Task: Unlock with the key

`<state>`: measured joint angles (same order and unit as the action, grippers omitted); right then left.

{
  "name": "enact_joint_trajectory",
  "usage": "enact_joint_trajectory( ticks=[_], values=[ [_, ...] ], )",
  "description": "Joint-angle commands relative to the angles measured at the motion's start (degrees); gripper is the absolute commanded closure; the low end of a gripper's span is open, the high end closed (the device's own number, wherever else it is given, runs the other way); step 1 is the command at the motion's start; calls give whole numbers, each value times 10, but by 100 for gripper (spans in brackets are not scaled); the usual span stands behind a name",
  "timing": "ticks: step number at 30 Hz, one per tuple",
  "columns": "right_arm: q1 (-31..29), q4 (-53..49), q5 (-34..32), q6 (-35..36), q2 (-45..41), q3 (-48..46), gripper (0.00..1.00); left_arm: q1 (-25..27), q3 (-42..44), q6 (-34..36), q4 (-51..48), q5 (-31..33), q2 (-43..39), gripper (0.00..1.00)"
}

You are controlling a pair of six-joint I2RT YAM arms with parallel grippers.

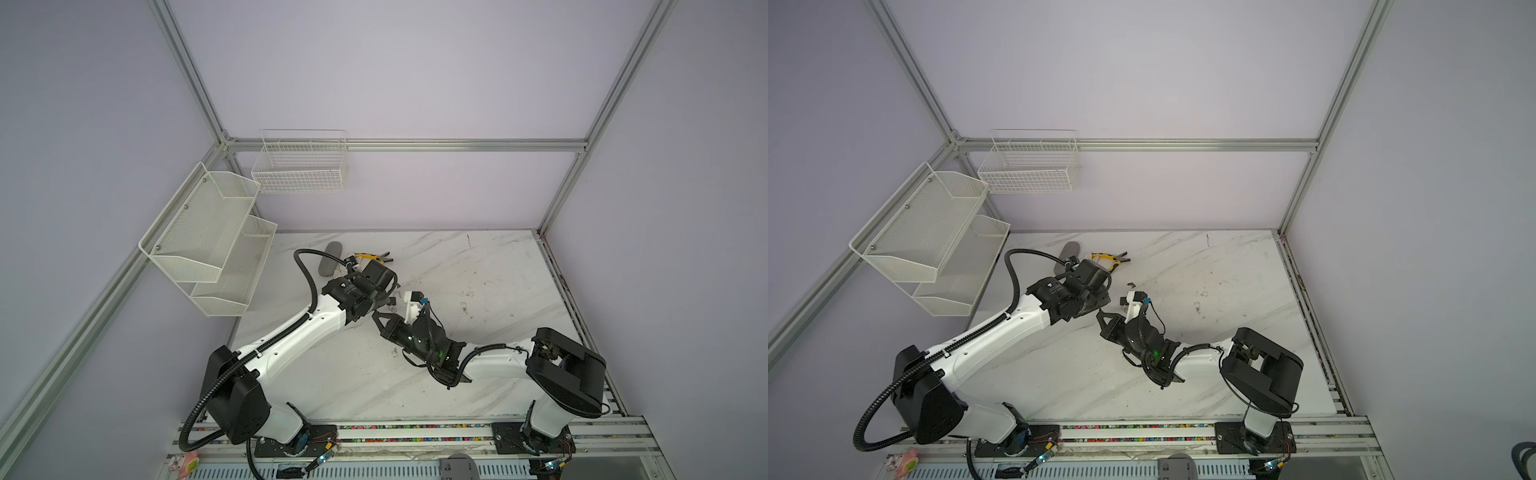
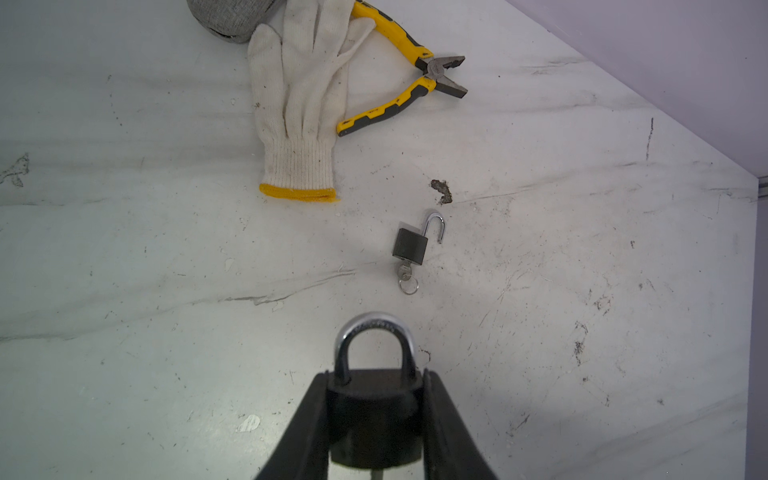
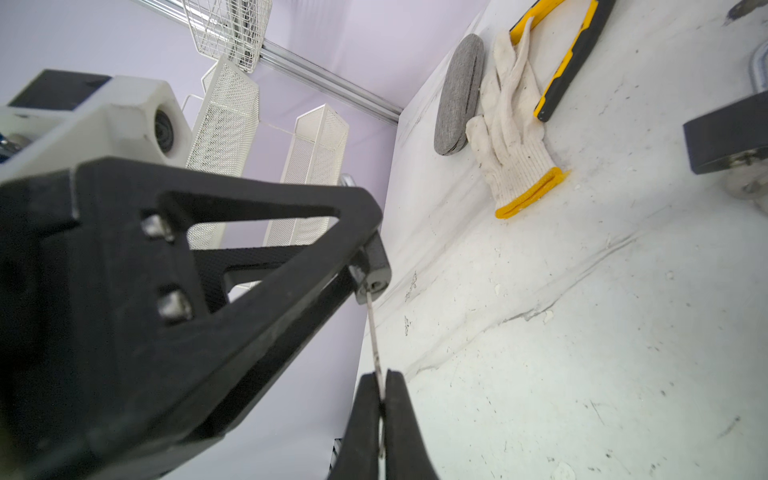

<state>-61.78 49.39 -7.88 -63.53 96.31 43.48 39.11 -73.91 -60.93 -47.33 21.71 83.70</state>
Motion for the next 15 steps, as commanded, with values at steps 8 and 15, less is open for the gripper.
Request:
enact_joint_trajectory(
  ticks=[8, 15],
  values=[
    [5, -6, -2, -7, 10, 13, 100, 0, -18, -1, 11, 4, -21, 100],
    [9, -9, -14, 2, -13, 4, 100, -1, -15, -1, 11, 5, -22, 100]
  ],
)
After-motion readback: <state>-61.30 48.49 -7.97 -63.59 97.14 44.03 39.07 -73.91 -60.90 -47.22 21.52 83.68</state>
